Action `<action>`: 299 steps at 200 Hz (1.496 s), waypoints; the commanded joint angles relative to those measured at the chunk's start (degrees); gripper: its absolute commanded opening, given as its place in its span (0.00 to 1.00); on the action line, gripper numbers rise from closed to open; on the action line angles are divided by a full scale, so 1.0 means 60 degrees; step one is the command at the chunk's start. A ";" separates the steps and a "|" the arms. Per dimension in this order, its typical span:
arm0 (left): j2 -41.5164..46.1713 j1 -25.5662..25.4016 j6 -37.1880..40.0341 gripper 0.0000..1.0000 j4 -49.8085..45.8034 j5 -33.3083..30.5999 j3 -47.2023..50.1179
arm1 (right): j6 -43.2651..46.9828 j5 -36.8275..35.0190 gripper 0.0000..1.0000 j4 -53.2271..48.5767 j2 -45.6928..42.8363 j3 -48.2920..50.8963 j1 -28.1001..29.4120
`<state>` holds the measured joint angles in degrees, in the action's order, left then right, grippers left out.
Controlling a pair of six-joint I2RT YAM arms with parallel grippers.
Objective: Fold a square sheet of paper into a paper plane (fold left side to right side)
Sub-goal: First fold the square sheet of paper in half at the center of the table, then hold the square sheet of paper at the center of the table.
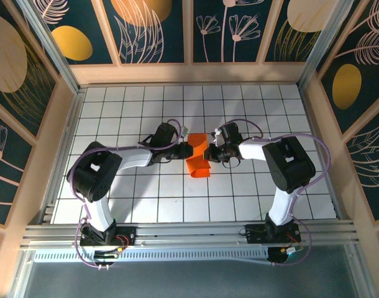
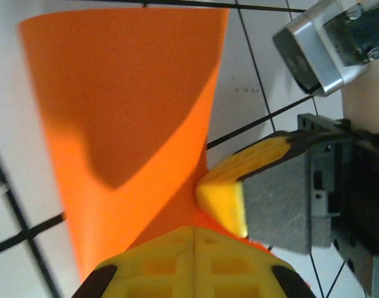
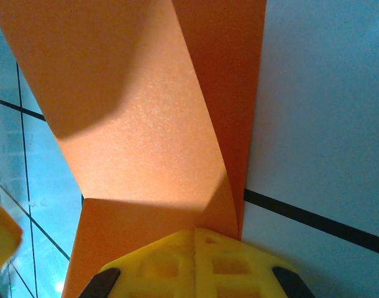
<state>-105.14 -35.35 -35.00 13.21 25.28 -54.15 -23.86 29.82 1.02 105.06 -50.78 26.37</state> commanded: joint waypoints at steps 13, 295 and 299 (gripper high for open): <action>-0.0642 -0.0106 0.0472 0.06 -0.0631 0.0085 -0.0599 | 0.0284 -0.1338 0.00 -0.1033 0.0619 0.0232 0.0068; -0.1490 -0.0179 0.0531 0.07 -0.0957 -0.0346 -0.0524 | -0.0213 0.0870 0.00 0.0730 0.0398 -0.1129 0.0034; -0.1486 -0.0174 0.0531 0.07 -0.0957 -0.0346 -0.0505 | -0.0228 0.0895 0.00 0.0767 0.0462 -0.1177 0.0035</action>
<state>-111.94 -36.10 -32.97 10.15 24.82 -56.82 -24.49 32.86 2.28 105.06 -55.24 26.52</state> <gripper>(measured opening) 0.068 0.053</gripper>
